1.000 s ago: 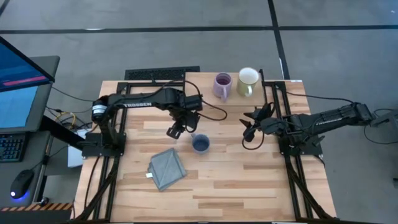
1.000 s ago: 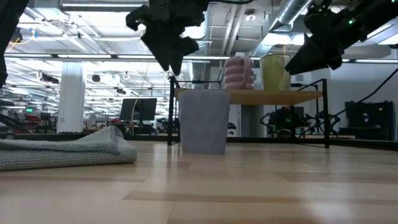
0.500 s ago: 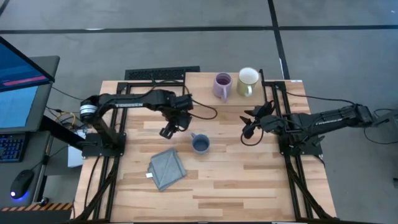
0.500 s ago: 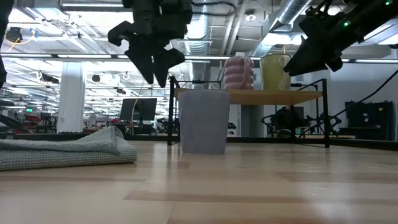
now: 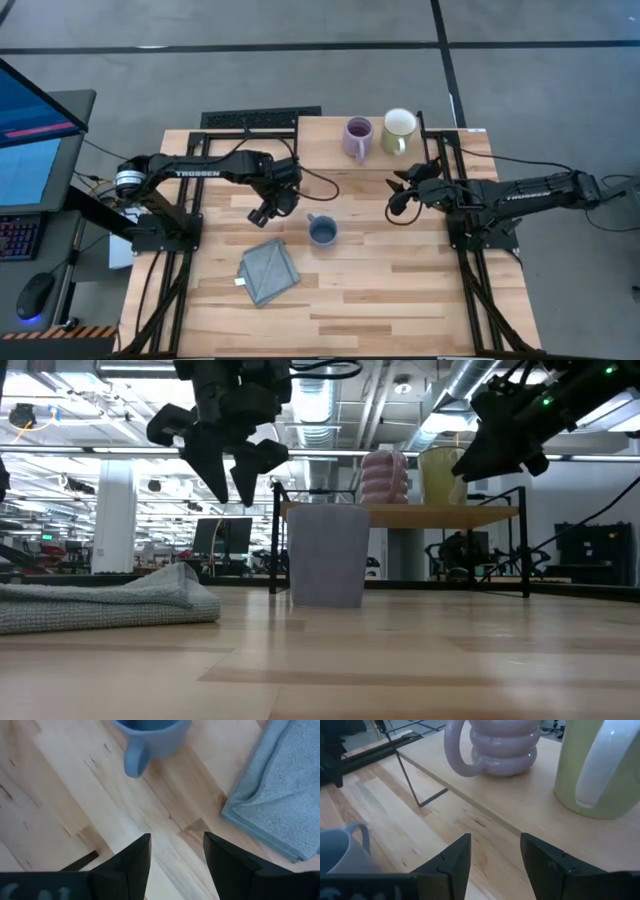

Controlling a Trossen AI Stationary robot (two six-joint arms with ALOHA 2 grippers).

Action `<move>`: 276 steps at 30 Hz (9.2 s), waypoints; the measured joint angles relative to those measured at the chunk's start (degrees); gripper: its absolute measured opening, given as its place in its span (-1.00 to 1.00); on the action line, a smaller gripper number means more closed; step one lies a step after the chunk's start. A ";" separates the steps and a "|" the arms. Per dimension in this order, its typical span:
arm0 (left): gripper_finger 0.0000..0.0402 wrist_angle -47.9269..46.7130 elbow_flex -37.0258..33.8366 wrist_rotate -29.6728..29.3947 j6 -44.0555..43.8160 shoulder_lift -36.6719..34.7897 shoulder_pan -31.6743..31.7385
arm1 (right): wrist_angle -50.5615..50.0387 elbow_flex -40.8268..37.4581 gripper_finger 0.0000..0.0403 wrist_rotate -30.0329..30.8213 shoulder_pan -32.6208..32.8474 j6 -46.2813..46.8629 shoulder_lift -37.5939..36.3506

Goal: Stack small to large cups/mugs on shelf
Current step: Put the blue mug on the shelf

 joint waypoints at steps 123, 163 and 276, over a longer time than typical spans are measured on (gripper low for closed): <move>-0.43 24.42 0.52 10.42 5.16 14.69 -2.01 | 2.62 -0.02 -0.04 -3.13 0.13 -0.50 0.03; -0.77 23.48 0.59 11.29 2.84 14.82 -1.99 | 2.58 0.00 -0.04 -3.10 0.13 -0.50 0.04; -0.80 10.55 18.01 -2.19 -14.81 14.96 -4.86 | -2.80 0.00 -0.04 -4.55 0.13 -0.63 0.04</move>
